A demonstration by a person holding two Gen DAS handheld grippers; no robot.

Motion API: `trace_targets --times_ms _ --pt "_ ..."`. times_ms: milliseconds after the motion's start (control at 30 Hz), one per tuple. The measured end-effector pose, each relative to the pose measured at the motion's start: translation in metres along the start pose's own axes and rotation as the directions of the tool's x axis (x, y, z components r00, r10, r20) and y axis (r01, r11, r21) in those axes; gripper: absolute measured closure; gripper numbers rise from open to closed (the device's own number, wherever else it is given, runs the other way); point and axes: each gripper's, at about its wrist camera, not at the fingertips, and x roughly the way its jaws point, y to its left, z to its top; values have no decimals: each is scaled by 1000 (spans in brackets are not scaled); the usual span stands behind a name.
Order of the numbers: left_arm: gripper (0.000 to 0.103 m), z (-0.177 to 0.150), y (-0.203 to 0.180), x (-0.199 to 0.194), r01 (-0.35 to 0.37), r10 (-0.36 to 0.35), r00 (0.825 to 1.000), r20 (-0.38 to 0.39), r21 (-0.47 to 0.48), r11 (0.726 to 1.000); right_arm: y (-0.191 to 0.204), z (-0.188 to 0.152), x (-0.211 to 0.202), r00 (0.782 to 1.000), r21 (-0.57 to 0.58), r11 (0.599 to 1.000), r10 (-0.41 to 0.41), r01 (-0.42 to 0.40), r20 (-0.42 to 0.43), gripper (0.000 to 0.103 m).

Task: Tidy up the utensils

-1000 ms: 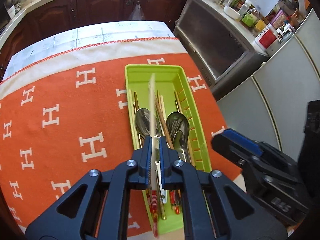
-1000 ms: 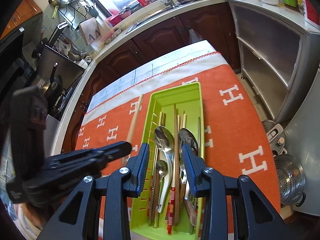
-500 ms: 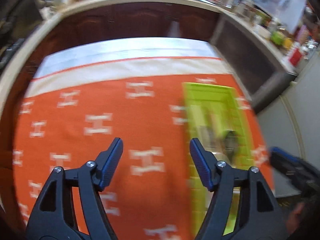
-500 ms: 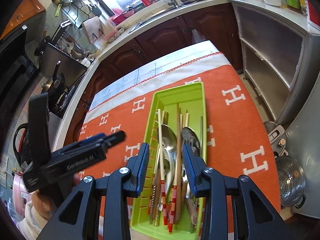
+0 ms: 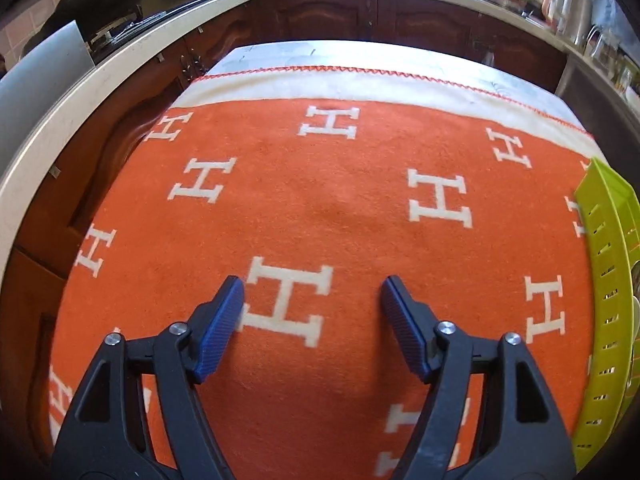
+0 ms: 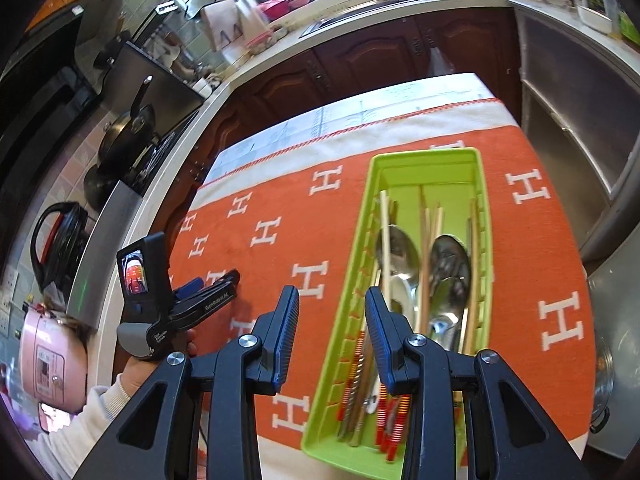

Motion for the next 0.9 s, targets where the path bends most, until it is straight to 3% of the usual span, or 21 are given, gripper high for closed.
trace_targets --times_ms 267,600,900 --pt "32 1 2 -16 73 -73 997 5 2 997 14 2 3 1000 -24 1000 -9 9 2 68" --pt "32 18 -51 -106 227 -238 965 106 102 969 0 4 2 998 -5 998 -56 56 8 68" --pt "32 18 -60 -196 223 -249 952 178 152 963 17 -5 -24 997 -30 998 -60 62 51 68"
